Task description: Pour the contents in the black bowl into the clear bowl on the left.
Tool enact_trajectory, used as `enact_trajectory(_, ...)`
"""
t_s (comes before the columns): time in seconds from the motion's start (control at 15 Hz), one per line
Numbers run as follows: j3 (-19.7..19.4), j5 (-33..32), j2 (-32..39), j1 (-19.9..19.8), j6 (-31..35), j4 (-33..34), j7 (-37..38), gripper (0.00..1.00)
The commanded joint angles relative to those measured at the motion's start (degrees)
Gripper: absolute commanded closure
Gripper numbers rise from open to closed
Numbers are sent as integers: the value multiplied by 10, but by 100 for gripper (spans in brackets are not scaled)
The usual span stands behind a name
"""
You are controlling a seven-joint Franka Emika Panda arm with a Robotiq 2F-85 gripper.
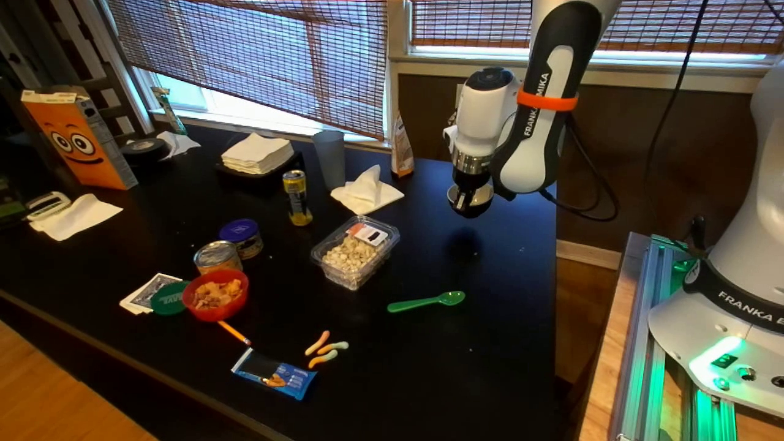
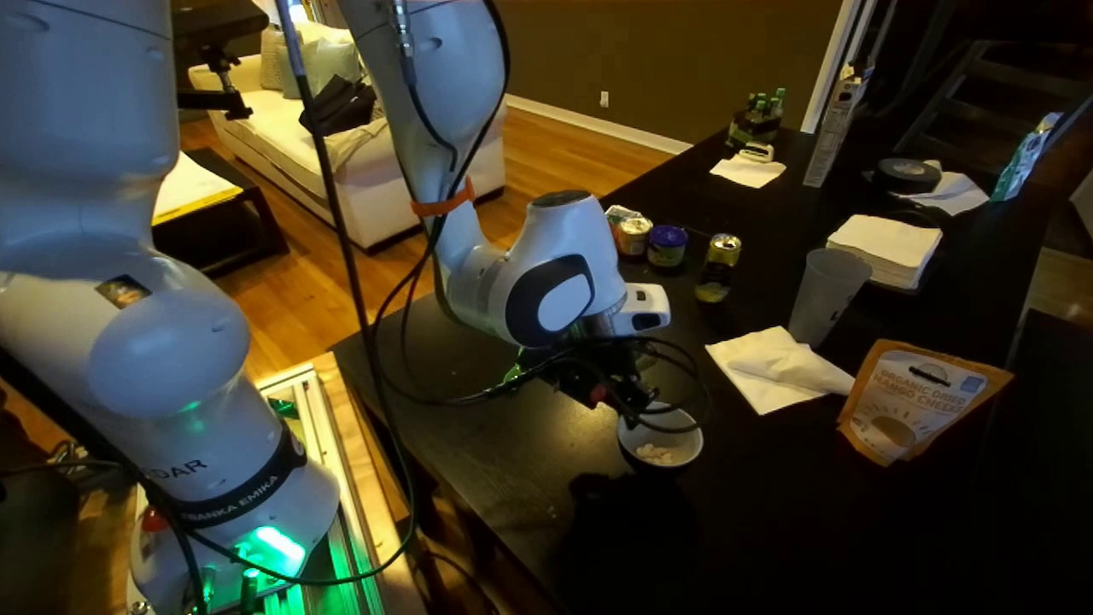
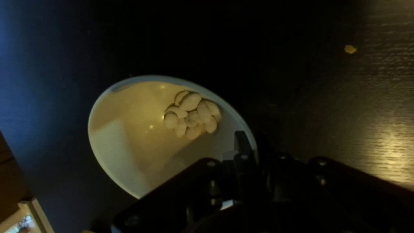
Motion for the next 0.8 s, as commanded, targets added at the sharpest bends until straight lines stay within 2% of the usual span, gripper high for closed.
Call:
enact_trajectory(0.0, -78, -20, -35, 130, 26, -56, -7, 98)
enact_trajectory(0.13, -125, -18, -31, 211, 45, -75, -7, 98)
enact_trajectory(0.33, -175, -16, -47, 305, 65, -104, -20, 98)
enact_trajectory(0.4, -150, -42, -47, 291, 56, -76, -7, 98)
enact_trajectory(0.73, -178, -59, -54, 401, 55, -72, -14, 98)
